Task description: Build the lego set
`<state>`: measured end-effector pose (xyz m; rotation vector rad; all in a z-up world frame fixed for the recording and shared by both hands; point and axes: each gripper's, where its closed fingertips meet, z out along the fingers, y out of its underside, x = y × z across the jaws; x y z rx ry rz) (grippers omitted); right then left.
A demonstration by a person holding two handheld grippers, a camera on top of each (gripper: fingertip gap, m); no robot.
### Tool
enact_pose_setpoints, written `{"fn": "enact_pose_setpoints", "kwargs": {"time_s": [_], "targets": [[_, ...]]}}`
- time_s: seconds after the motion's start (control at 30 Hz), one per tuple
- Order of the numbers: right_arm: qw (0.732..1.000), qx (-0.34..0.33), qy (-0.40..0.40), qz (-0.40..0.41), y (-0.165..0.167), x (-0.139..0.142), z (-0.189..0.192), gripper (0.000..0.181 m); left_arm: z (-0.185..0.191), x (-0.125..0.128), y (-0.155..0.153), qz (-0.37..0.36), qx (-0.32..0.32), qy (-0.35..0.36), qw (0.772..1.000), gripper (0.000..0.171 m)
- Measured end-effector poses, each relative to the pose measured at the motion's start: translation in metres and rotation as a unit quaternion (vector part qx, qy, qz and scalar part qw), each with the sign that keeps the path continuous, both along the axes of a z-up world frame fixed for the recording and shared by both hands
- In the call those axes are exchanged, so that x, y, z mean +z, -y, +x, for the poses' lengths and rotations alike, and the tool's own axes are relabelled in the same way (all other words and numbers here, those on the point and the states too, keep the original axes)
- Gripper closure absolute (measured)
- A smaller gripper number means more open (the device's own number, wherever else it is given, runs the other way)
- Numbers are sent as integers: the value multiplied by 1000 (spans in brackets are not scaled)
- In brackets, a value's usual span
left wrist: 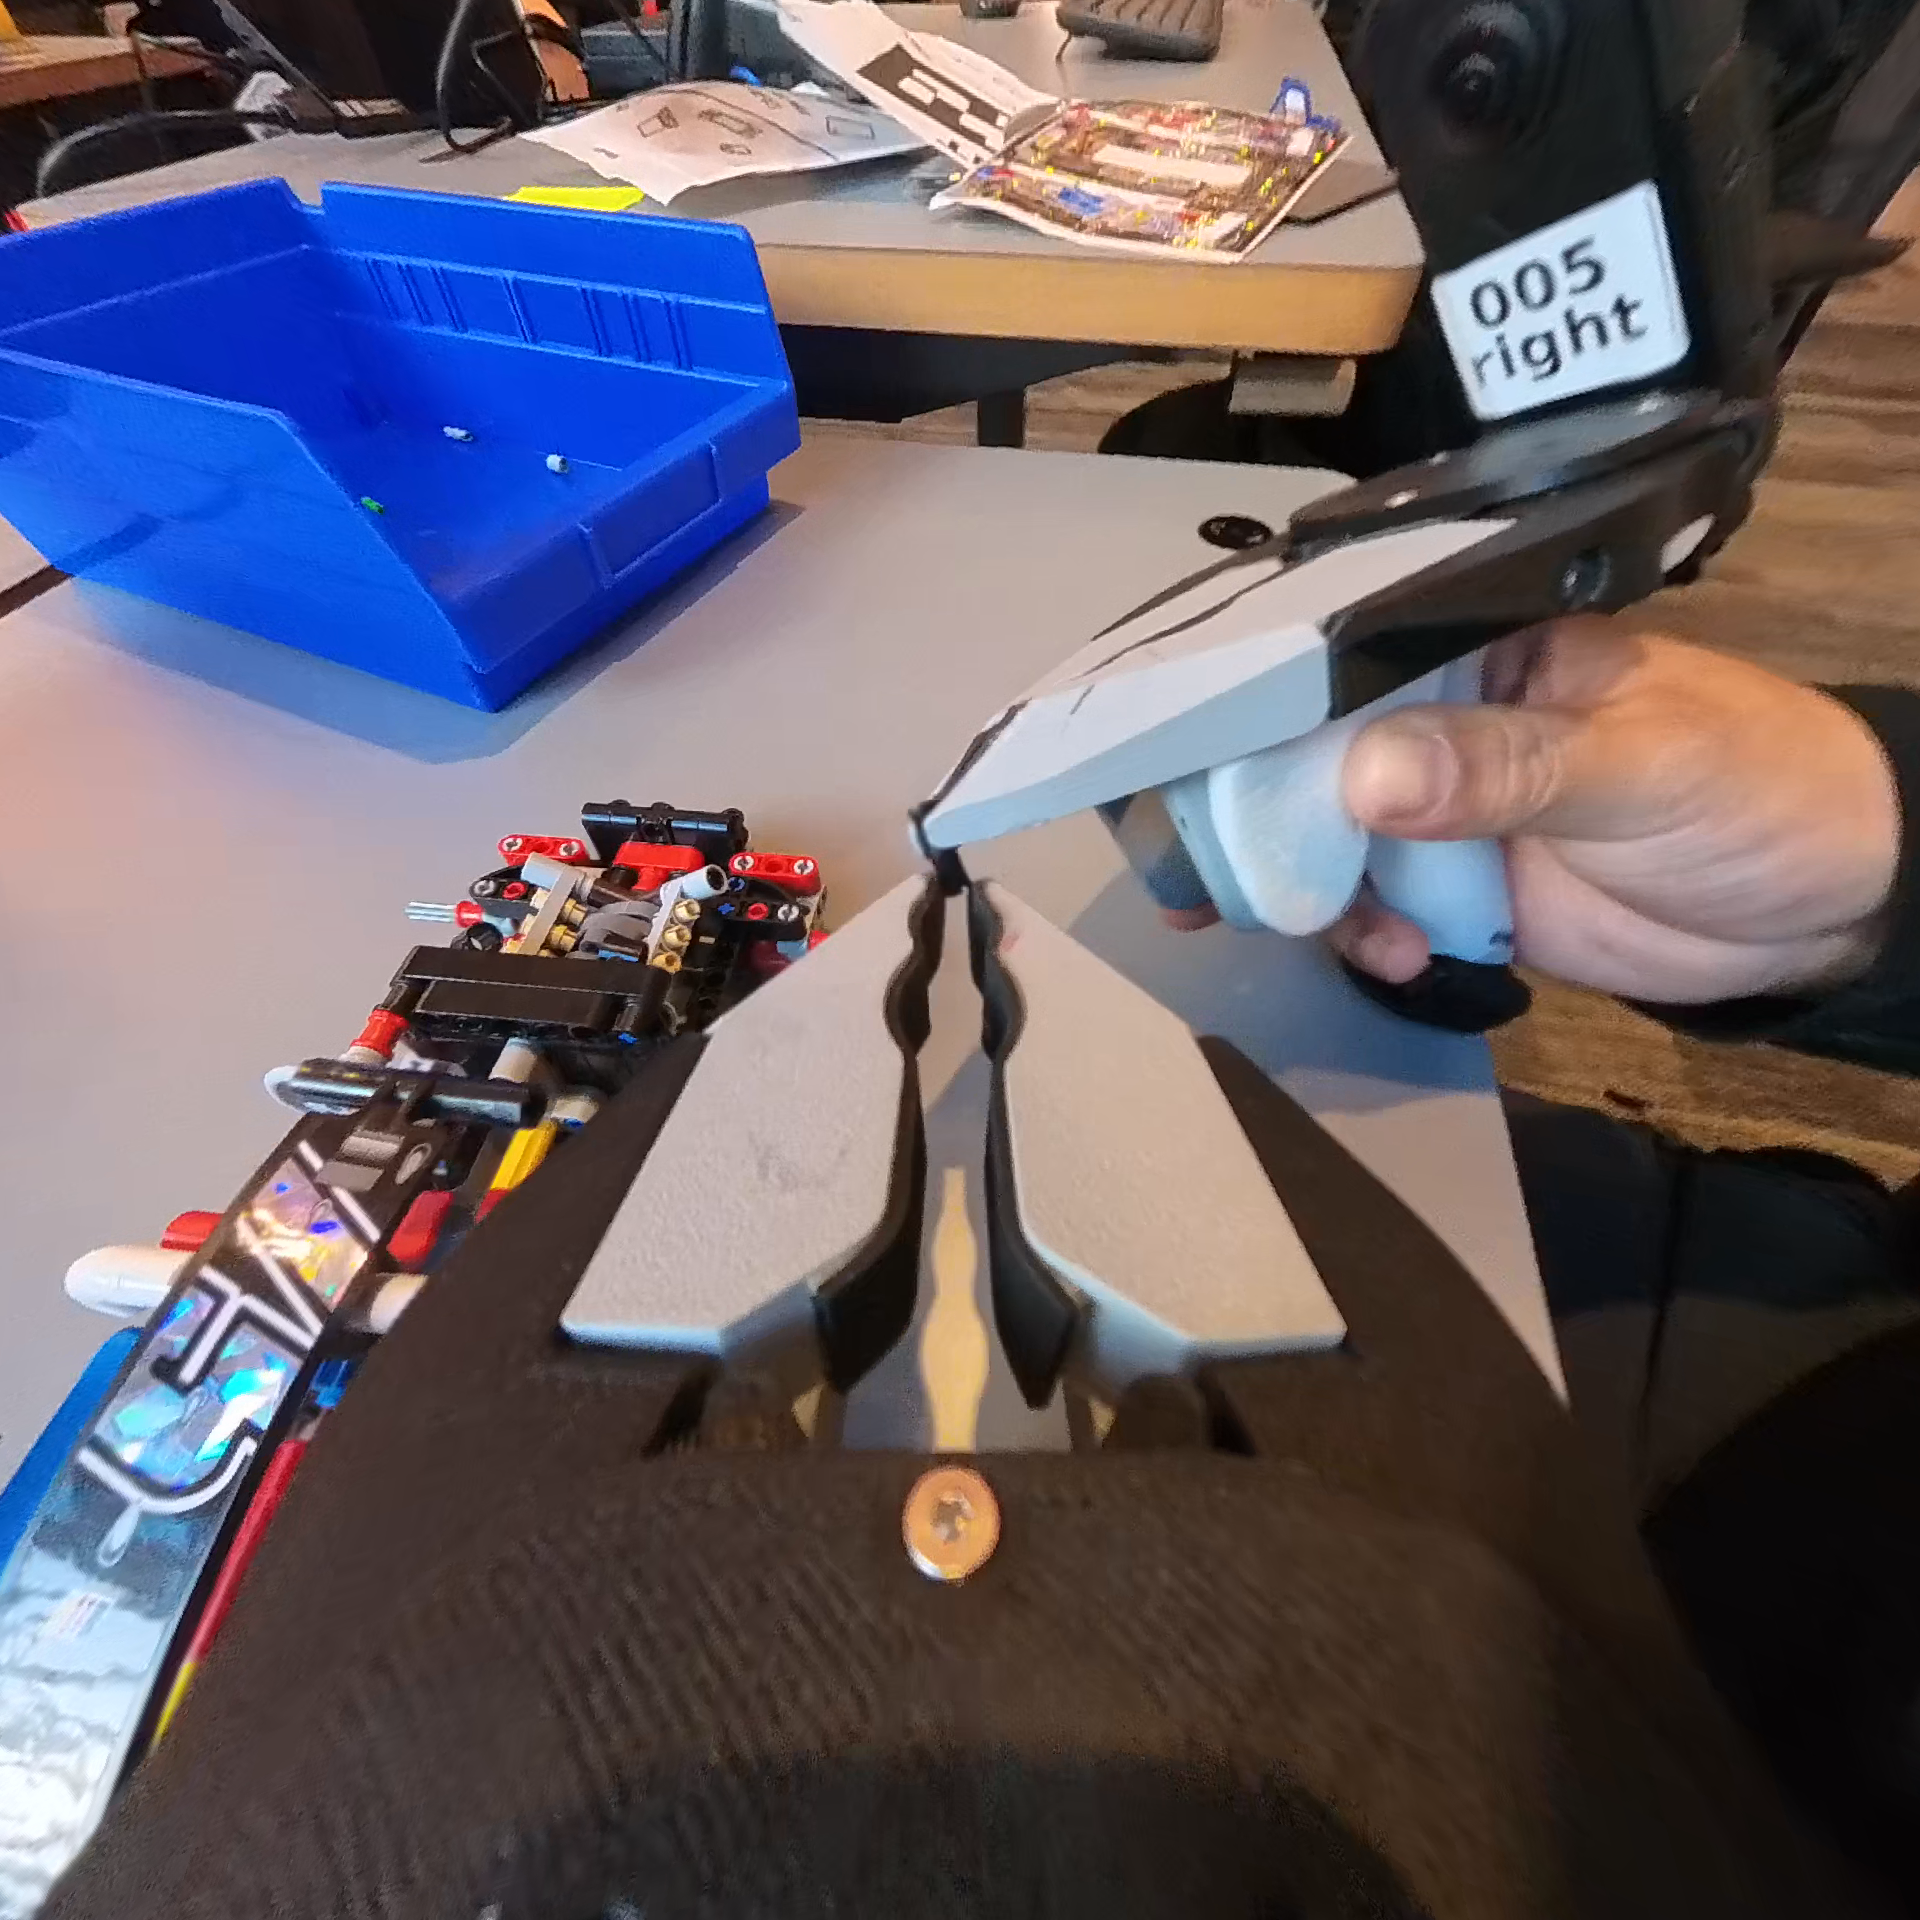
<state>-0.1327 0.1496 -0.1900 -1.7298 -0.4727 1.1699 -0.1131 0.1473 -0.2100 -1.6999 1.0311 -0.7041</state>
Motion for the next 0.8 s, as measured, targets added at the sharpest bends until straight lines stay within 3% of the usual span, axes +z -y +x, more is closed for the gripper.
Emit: {"fn": "enact_pose_setpoints", "kwargs": {"time_s": [0.17,0.33,0.47,0.63,0.8], "targets": [[999,35,29,-23,7,-10,6,181,3,-10,4,24,-19,-52,998,171],[987,124,98,-41,18,-23,13,181,7,-22,12,42,-52,-102,993,171],[971,172,163,-10,23,-27,19,181,11,-27,17,39,-75,-110,990,171],[965,218,148,-4,28,-23,14,160,11,-28,17,49,-76,-114,989,171],[960,227,163,-6,25,-26,15,178,10,-29,18,65,-86,-124,986,171]]}}
